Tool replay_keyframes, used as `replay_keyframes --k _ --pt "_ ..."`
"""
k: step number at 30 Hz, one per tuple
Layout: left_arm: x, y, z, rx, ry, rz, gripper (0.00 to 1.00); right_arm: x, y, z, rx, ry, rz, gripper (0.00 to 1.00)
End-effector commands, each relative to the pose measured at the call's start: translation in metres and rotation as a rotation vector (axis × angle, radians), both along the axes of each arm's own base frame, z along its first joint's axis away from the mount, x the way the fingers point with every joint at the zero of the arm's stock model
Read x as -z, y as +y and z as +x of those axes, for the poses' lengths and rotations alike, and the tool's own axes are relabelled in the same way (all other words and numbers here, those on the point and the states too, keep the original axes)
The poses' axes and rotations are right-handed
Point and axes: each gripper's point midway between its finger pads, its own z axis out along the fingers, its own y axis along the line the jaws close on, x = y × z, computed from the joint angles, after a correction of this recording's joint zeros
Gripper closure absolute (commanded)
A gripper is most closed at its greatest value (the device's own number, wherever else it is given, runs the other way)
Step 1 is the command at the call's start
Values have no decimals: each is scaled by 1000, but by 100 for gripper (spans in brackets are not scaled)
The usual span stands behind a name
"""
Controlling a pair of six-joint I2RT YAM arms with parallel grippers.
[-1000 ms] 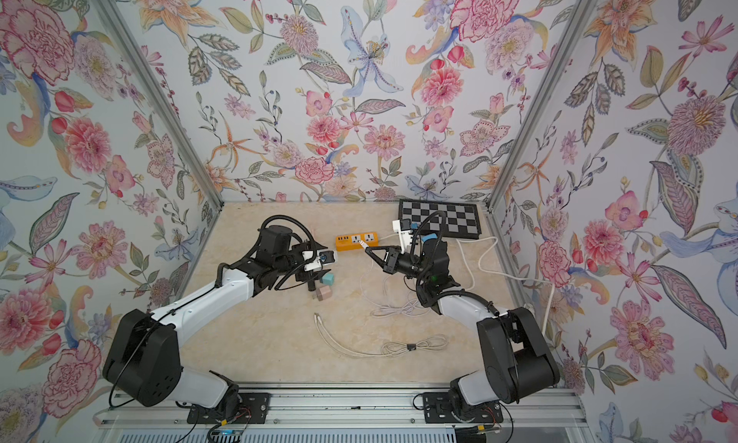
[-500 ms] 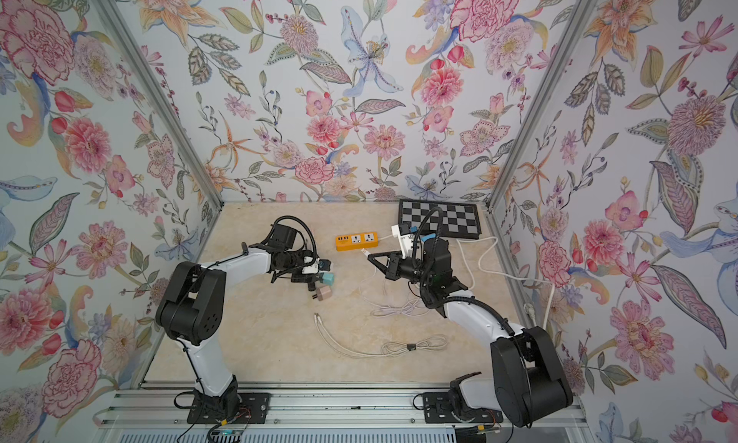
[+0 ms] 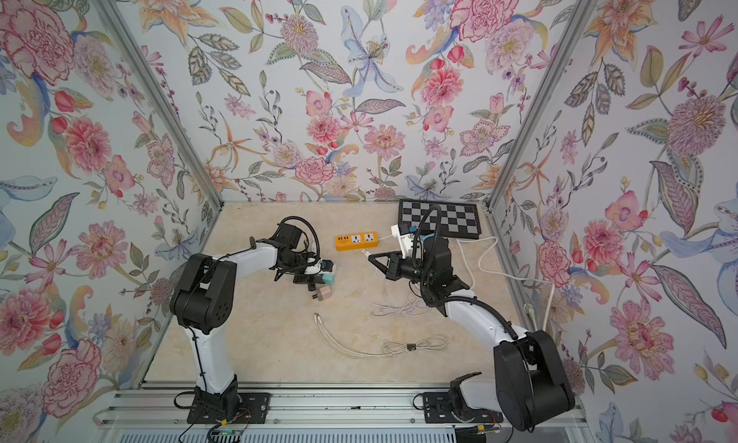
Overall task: Charge the electric toothbrush
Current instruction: Pick up the plug from the center of the board.
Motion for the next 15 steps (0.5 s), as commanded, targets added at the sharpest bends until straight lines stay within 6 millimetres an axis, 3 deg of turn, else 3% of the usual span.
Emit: replay_keyframes --k 1,6,9,15 --pt "8 -5 -7 46 45 13 54 -19 0 2 -1 -58 1 100" --pt "10 -6 -3 38 62 23 59 -12 -1 3 0 -23 -34 100" --pt "5 -8 0 49 51 22 71 -1 -1 4 -16 15 -80 100" --pt "-49 -30 11 148 -75 -71 81 14 -2 5 -73 78 -107 100"
